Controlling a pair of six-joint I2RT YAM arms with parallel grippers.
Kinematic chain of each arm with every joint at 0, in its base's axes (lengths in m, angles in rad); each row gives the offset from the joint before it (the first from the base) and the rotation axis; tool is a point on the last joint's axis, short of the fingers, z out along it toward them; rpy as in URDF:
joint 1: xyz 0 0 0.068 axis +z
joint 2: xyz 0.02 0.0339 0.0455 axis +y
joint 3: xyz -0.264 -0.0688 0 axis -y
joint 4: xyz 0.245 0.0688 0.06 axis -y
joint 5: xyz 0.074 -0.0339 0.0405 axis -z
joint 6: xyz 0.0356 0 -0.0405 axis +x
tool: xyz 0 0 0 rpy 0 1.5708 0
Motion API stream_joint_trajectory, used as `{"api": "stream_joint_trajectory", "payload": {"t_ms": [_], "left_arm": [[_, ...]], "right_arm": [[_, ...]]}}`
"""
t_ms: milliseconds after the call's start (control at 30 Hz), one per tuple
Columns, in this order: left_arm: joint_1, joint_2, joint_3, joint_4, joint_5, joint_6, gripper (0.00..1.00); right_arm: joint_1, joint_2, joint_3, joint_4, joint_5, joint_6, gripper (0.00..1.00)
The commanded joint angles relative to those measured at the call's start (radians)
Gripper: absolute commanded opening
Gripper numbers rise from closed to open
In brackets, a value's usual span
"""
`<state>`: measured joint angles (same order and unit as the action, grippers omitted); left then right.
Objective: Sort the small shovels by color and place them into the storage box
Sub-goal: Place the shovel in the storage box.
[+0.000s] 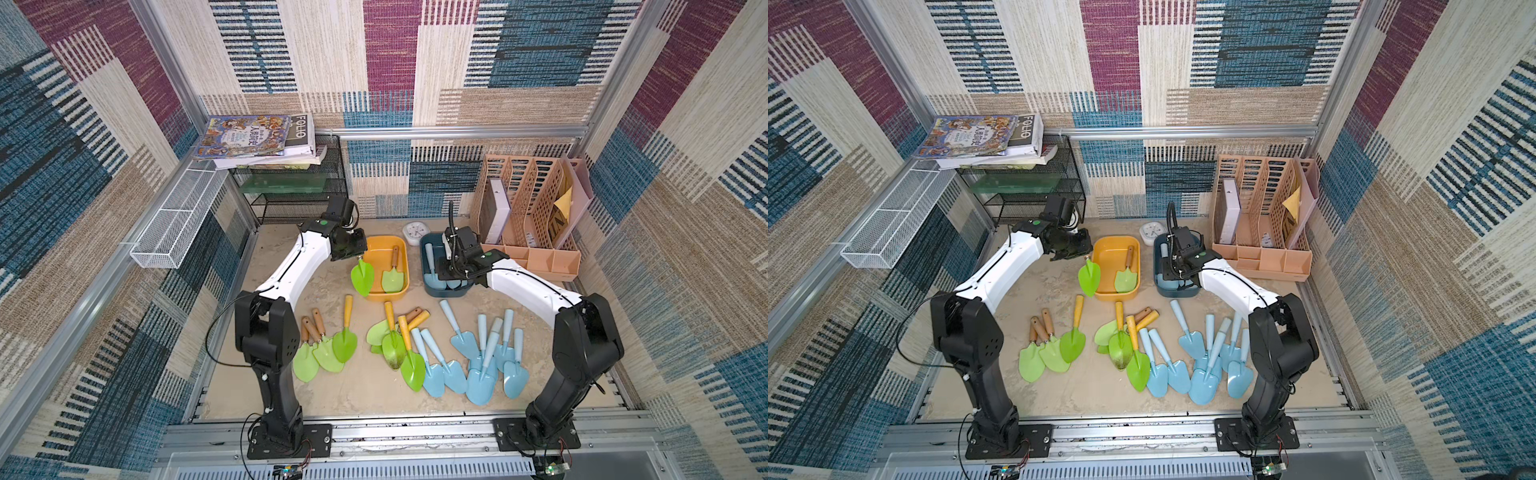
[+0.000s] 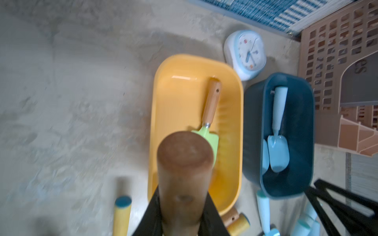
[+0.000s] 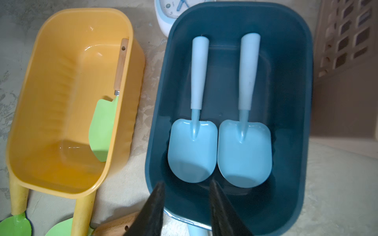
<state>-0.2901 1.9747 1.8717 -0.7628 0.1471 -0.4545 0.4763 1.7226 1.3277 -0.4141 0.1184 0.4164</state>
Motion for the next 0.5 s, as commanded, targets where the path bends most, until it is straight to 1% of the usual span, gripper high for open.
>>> {"api": "stream_joint_trajectory", "payload": {"t_ms": [0,167,233,367,467], "left_arm": [[-0.016,0.110,0.136,0.027,0.040,0.050,0.00],[-0.037,0.305,0.347,-0.014,0.042,0.082,0.00],[-0.044,0.364,0.402,-0.028,0.040,0.094,0.00],[-0.067,0.450,0.459,-0.074,-0.002,0.120,0.00],[-0.078,0.469,0.441,-0.091,-0.036,0.129,0.01]], "right_arm": [[-0.016,-0.031,-0.017,-0.030,0.023,-0.005,0.39],[-0.047,-0.072,-0.052,-0.044,0.026,-0.010,0.39],[-0.054,-0.086,-0.067,-0.048,0.028,-0.010,0.39],[-0.063,-0.108,-0.095,-0.047,0.027,-0.008,0.39],[-0.067,-0.119,-0.113,-0.043,0.026,-0.006,0.39]]}}
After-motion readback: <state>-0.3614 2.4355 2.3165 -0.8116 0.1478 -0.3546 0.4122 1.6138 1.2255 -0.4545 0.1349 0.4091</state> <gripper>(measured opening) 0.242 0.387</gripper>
